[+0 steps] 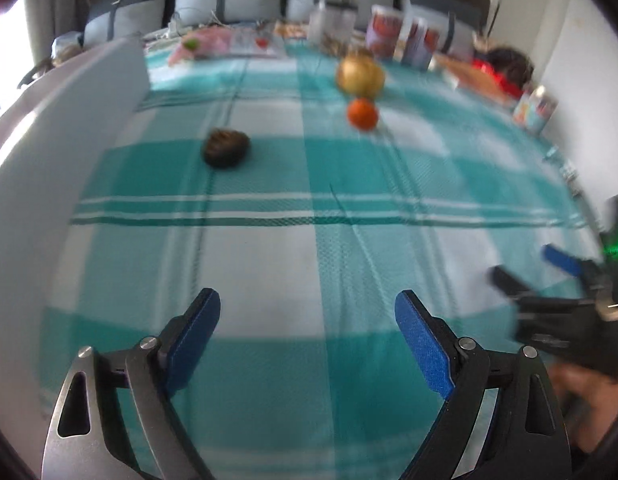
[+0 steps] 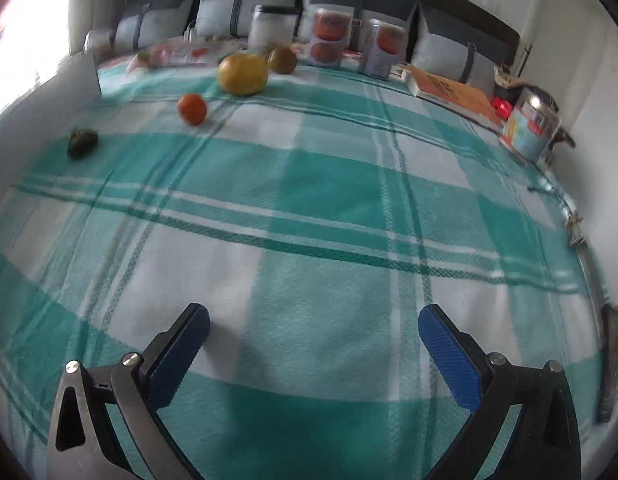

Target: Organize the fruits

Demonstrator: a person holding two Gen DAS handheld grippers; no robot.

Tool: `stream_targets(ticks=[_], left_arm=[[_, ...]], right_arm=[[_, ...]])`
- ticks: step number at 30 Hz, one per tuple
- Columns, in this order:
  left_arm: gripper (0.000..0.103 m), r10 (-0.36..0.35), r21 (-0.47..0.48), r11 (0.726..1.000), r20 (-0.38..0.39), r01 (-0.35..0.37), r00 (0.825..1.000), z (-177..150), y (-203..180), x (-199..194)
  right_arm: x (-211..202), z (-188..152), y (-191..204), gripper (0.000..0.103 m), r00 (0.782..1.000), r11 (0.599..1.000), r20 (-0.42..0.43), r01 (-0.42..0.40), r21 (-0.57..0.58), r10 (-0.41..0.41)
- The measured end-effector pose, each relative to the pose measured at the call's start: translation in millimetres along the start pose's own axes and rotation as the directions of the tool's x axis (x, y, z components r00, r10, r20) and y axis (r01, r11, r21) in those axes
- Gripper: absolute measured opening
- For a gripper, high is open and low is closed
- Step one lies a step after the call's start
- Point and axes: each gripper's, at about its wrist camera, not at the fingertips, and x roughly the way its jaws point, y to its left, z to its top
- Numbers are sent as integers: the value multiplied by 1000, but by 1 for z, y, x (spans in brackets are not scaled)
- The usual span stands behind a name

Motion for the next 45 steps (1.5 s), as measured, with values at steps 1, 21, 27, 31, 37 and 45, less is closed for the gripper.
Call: stream_targets(ticks=[1, 21, 27, 31, 37, 45], left_arm=[[91, 21, 16, 1000, -1, -21, 1000, 1, 0, 11], [96, 47, 49, 997, 67, -51, 997, -7, -4, 17], [96, 48, 49, 997, 67, -51, 997, -6, -4, 17], [96, 48, 49, 997, 67, -51, 997, -7, -3, 17], [96, 48, 49, 997, 67, -51, 997, -7, -4, 17], [96, 48, 49, 997, 66, -51, 997, -7, -3, 17]], right_arm=[[2, 2, -4, 103, 1000, 1000, -8, -22, 22, 22], [4, -3, -1, 103, 999, 998, -11, -40, 39, 40], [4, -3, -1, 103, 999, 998, -11, -40, 40, 40], [4, -3, -1, 103, 999, 998, -11, -40, 40, 40], [4, -3, -1, 103, 999, 998, -11, -40, 40, 41], [4, -3, -2, 103, 999, 998, -11, -40, 40, 41]])
